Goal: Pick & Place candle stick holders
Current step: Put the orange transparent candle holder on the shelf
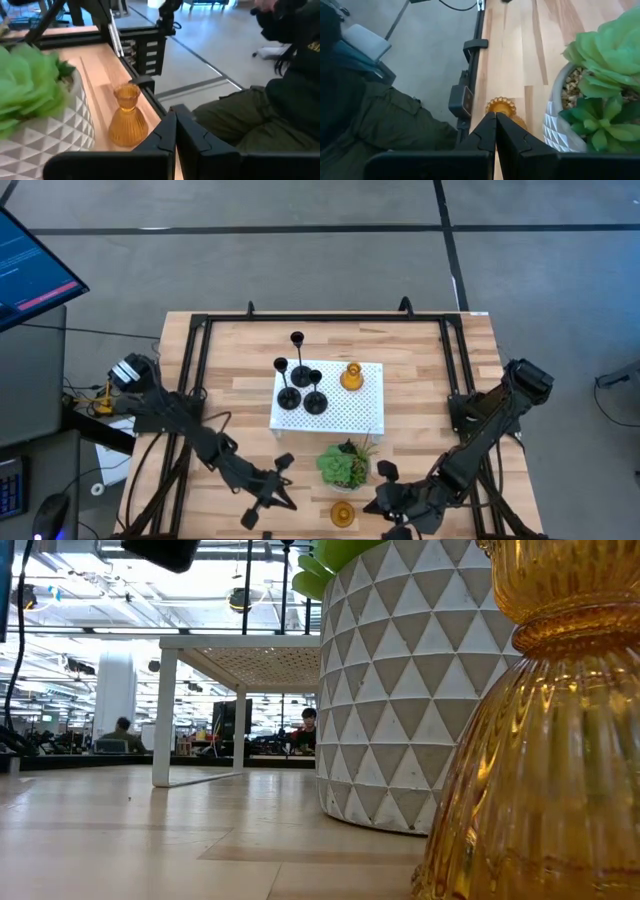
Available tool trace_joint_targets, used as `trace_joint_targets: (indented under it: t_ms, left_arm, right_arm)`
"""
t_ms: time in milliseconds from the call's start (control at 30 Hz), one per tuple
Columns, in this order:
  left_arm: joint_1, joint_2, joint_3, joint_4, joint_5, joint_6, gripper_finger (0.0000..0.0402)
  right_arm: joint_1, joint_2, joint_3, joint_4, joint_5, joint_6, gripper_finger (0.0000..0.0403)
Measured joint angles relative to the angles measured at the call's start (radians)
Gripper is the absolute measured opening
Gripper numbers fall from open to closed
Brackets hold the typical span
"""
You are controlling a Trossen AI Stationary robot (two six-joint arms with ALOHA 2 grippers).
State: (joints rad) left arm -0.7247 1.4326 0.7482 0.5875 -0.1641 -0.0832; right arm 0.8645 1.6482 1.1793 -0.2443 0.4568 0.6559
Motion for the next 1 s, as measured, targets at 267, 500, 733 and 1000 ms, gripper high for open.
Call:
trace_joint_targets:
  t_ms: [267,500,733,1000]
  left_arm:
    - [-0.002,0.103,0.0,0.063,-0.005,-0.058,0.0004]
    - [-0.001,0.163,0.0,0.096,-0.01,-0.06,0.0004]
    - [0.008,0.185,0.0,0.186,-0.007,-0.05,0.0004]
    - [0.008,0.258,0.079,0.2,0.001,-0.026,0.0004]
  right_arm:
    - [0.009,0.0,0.0,-0.063,-0.009,0.107,0.0]
    - [0.006,0.031,0.002,-0.024,-0.065,0.182,0.0]
    - [0.005,0.113,0.001,0.11,-0.088,0.153,0.0]
    - [0.017,0.118,0.001,0.119,0.022,0.127,0.0]
